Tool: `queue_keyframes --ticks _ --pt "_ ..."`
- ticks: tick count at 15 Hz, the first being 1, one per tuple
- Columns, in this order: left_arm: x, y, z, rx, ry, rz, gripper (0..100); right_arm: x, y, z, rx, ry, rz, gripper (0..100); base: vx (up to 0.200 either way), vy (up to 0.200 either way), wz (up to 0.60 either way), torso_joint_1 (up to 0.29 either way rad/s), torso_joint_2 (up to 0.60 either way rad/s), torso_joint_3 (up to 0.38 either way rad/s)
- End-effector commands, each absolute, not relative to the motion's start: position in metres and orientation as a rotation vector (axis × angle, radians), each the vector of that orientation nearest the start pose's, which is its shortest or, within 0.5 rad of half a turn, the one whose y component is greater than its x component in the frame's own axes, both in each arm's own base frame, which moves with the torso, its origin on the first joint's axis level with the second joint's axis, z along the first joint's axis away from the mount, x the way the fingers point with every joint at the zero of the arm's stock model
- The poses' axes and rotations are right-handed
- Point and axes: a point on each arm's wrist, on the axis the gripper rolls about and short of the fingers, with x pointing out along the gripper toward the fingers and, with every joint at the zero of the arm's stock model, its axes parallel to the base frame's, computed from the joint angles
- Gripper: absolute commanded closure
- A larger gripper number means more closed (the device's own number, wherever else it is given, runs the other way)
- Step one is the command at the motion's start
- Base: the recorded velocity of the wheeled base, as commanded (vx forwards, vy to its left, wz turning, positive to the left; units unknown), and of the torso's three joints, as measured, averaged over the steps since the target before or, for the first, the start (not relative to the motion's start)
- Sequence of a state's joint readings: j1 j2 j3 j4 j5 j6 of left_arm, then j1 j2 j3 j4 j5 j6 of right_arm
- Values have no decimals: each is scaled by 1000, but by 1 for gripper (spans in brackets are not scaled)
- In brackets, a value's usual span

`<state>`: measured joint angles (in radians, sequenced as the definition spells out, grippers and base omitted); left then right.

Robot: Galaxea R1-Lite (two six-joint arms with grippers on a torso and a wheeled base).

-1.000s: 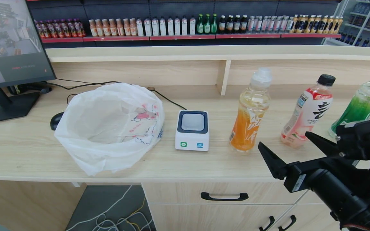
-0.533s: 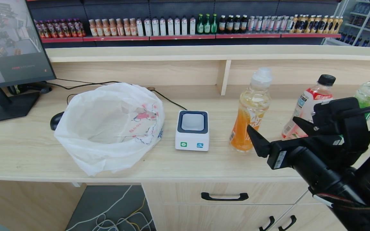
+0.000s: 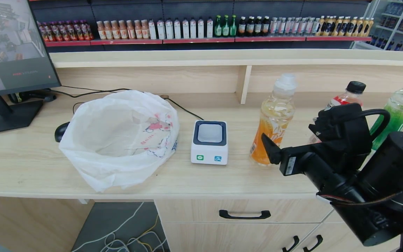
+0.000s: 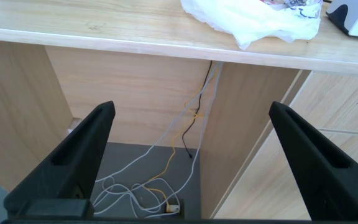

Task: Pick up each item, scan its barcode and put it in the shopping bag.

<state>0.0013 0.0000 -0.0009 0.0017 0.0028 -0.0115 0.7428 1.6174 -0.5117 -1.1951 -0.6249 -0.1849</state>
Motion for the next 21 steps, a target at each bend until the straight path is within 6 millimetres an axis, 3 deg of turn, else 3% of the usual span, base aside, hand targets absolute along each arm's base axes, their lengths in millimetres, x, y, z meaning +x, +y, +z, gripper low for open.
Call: queue_keyframes --ticks 1,7,21 --pt "-23 0 75 -12 2 5 0 209 157 184 -155 -81 98 0 0 0 0 0 0 0" --pt "-23 0 75 -12 2 5 0 220 163 177 -176 -81 105 0 0 0 0 0 0 0" --pt "-23 0 76 -12 0 5 0 250 185 181 -126 -125 121 0 0 0 0 0 0 0"
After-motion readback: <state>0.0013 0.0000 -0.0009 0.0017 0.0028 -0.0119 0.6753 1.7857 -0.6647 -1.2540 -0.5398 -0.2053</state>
